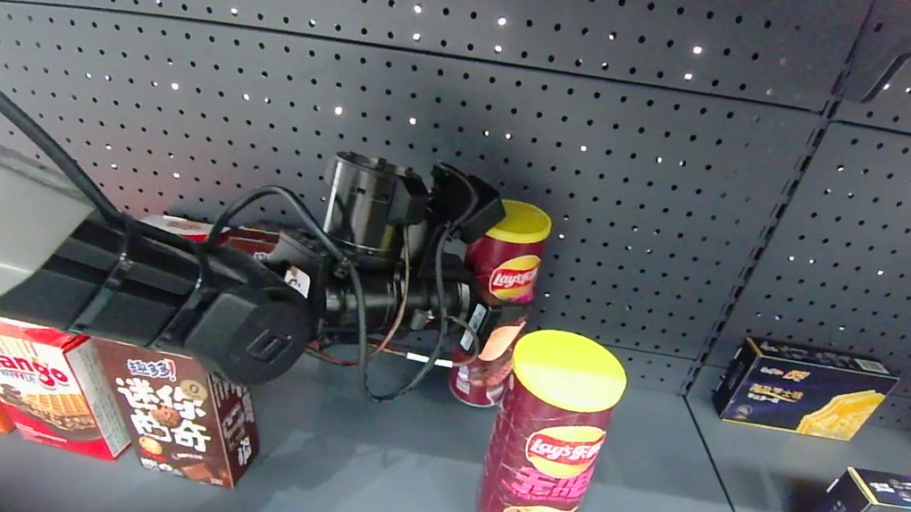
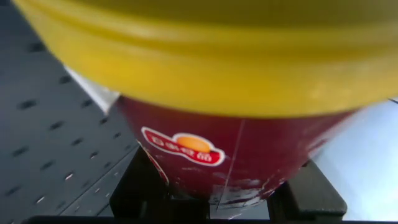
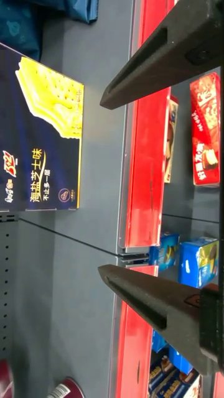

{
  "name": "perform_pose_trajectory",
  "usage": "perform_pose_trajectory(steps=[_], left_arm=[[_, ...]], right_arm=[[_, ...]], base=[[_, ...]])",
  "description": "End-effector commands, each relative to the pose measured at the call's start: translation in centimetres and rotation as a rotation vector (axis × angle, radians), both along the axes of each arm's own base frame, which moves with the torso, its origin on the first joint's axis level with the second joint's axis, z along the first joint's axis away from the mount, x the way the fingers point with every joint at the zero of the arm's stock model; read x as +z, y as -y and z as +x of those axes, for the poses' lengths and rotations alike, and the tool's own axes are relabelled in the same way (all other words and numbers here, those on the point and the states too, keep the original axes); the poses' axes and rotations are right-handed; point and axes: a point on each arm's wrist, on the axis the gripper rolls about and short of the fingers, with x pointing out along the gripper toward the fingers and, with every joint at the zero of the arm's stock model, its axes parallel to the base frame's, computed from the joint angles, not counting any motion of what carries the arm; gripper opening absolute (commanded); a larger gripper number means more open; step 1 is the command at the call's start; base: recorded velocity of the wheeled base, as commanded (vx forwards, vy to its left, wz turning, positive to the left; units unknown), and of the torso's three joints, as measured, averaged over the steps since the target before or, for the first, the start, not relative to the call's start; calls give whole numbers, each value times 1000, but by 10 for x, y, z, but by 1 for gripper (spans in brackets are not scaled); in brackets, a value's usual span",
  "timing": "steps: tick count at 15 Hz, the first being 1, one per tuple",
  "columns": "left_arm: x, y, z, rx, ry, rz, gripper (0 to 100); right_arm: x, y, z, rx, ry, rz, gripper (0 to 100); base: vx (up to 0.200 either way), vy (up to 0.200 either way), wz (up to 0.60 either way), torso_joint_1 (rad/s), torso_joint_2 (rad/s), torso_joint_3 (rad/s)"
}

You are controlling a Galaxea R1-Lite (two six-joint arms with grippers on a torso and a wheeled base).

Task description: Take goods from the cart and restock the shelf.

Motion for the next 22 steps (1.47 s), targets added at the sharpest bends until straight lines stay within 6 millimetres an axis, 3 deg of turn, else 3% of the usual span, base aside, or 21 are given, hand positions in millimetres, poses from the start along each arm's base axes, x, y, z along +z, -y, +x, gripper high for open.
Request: perform_pose_trajectory(steps=[1, 5, 17, 18, 22], left_arm=[[-18, 14, 9, -18, -24, 13, 0], [-29, 20, 13, -23, -40, 24, 0], [-36, 25, 20, -23, -43, 28, 0], [-36, 25, 20, -23, -41, 28, 100], [-32, 22, 20, -17, -32, 22, 100]], right_arm=[[0, 0, 0, 1, -4, -1, 100], [0, 0, 0, 0, -4, -1, 100], [0, 0, 0, 0, -4, -1, 100], [0, 0, 0, 1, -4, -1, 100], [0, 0, 0, 0, -4, -1, 100]], base=[[0, 0, 0, 0, 0, 0], [0, 0, 0, 0, 0, 0], [0, 0, 0, 0, 0, 0], [0, 0, 0, 0, 0, 0], [0, 0, 0, 0, 0, 0]])
